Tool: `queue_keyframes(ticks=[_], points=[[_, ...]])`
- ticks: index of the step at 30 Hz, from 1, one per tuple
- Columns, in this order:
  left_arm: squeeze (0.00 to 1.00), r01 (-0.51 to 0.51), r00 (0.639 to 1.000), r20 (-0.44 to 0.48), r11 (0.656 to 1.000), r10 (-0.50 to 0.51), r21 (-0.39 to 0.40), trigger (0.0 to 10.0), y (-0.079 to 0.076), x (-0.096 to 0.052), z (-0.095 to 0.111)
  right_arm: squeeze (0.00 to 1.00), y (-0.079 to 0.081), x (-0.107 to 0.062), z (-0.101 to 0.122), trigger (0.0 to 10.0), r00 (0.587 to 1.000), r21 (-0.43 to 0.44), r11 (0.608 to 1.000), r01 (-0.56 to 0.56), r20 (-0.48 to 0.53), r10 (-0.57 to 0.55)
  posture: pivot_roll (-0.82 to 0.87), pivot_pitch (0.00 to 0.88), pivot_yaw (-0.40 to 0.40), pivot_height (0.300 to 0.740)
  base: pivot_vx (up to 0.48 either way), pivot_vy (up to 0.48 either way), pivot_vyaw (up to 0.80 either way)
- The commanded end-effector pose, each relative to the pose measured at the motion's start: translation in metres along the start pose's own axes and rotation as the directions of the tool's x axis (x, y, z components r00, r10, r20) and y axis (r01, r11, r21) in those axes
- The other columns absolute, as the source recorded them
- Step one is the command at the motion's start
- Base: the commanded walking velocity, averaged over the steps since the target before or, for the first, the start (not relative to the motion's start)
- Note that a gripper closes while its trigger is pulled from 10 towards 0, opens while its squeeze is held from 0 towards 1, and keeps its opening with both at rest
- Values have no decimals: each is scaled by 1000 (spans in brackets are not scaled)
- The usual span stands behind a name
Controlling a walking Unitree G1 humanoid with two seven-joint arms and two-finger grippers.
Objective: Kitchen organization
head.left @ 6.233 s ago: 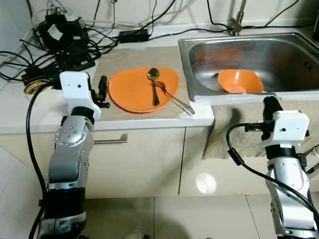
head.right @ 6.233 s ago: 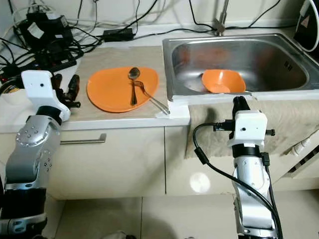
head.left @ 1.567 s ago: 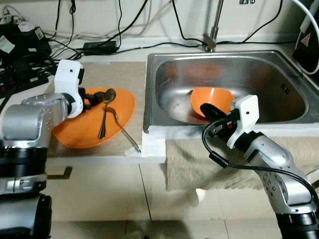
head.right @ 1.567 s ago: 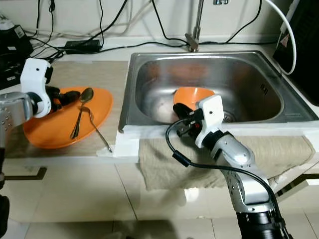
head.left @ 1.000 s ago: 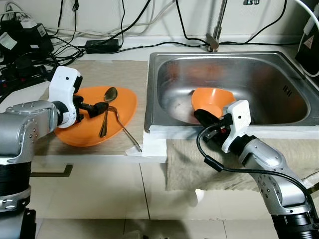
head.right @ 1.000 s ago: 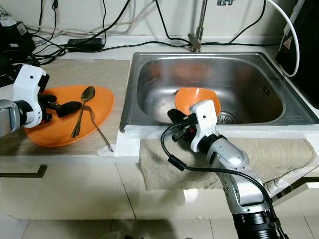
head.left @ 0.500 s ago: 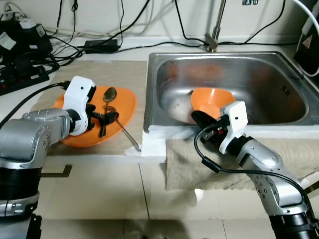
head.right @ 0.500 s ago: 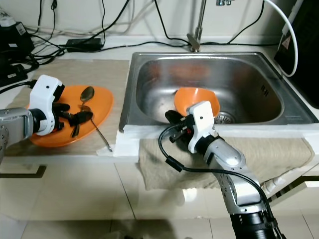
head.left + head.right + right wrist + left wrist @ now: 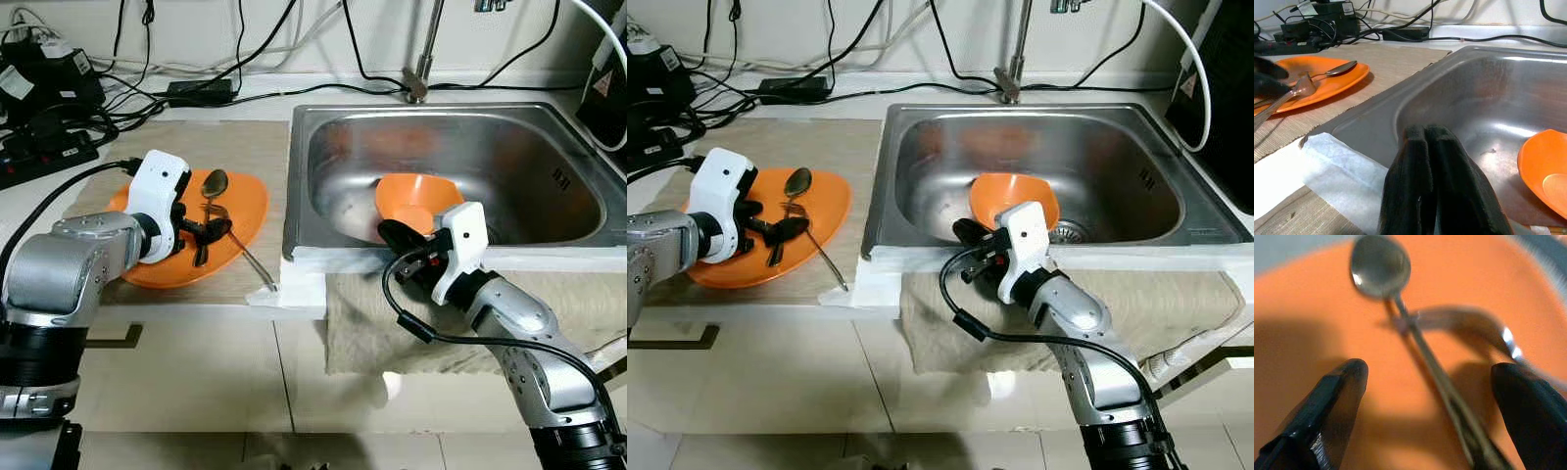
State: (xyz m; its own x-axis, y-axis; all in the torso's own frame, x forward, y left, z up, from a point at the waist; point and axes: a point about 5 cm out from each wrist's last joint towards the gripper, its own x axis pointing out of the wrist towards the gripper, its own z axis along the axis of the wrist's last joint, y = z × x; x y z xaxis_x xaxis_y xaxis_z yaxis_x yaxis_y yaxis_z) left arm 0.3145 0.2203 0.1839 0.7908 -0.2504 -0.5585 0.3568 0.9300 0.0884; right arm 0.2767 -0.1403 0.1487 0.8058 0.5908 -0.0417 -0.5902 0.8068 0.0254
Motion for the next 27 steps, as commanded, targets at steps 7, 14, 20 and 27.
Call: queue_keyframes(ticks=[7, 14, 20, 27], points=[[0, 2, 999, -48, 999, 0, 47, 10000, 0, 2, -9, 0, 1, -1, 1, 10000, 1000, -13, 1000, 12, 0, -12, 48, 0, 57, 740, 0, 0, 0], [0, 26, 998, -67, 997, -21, 73, 0, 2, 5, -12, 0, 2, 0, 1, 10000, 1000, -13, 1000, 11, -1, -11, 50, 0, 59, 740, 0, 0, 0], [0, 31, 996, -83, 999, -31, 7, 0, 7, 11, -15, 0, 2, 1, 1, 10000, 1000, -12, 1000, 15, 1, -15, 49, 0, 63, 740, 0, 0, 0], [0, 21, 996, -85, 999, -19, 24, 0, 9, 16, -17, 0, 1, 1, 1, 10000, 1000, -10, 1000, 20, 0, -20, 45, 0, 67, 740, 0, 0, 0]])
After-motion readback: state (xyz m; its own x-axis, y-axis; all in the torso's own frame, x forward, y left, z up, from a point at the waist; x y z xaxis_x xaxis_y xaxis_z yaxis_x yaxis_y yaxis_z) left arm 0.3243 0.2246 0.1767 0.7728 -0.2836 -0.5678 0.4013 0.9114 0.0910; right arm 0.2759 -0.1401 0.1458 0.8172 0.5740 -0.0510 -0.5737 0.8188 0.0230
